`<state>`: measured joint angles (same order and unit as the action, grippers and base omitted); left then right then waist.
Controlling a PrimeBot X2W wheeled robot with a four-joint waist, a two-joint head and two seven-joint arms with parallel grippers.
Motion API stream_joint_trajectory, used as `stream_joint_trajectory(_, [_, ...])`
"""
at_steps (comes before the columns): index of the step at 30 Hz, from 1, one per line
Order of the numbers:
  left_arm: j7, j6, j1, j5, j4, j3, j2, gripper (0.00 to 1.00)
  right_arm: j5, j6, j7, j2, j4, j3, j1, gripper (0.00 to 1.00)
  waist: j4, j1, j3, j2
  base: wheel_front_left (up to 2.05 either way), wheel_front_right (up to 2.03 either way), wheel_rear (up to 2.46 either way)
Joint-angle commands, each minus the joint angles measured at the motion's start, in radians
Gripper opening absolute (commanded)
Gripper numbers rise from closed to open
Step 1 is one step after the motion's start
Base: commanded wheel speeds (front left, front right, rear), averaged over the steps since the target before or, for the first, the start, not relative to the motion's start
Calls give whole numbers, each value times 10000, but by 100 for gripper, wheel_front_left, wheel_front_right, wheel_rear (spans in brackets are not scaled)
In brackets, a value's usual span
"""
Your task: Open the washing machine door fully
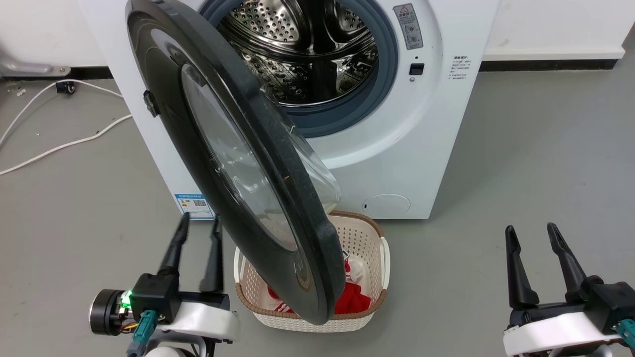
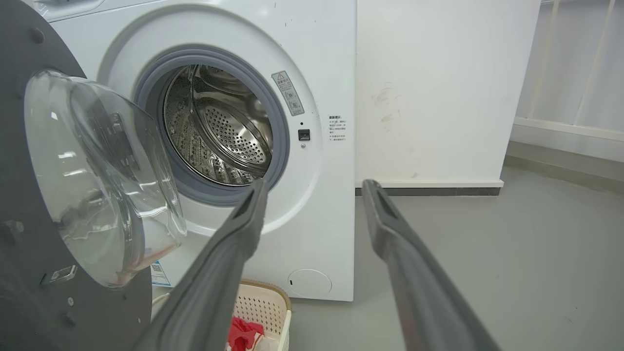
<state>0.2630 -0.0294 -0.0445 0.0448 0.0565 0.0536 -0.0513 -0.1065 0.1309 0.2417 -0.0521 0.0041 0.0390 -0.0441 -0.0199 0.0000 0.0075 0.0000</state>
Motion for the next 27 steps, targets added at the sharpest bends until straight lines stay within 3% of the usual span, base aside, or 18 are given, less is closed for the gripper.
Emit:
stream_joint_trajectory(1, [26,-36,116,-47,-79,-5,10,0,-80,-3,64,34,57,-9,144,100,7,0,8,0,0,0,0])
stream_joint_trajectory(9, [24,-14,-104,-65,-922,-80,10,0,-139,-3,115,34,148,-1,220,100,22,0,81,0,0,0,0])
stream_joint_trajectory(19, [23,142,-738,-452,-4537,-256,-77,0,-224,-3,126,32,252,65,246,100,83,0,100,0,0,0,0])
stream_joint_trajectory(23, [16,-4,-1082,-609,-6258,94,-177,0,-260,-3,129,32,279,43,297,100,50,0,128,0,0,0,0])
stream_joint_trajectory(27, [16,-362,-1231,-544,-6884,1032,-172,0,-290,-3,130,32,307,73,329,100,39,0,163,0,0,0,0])
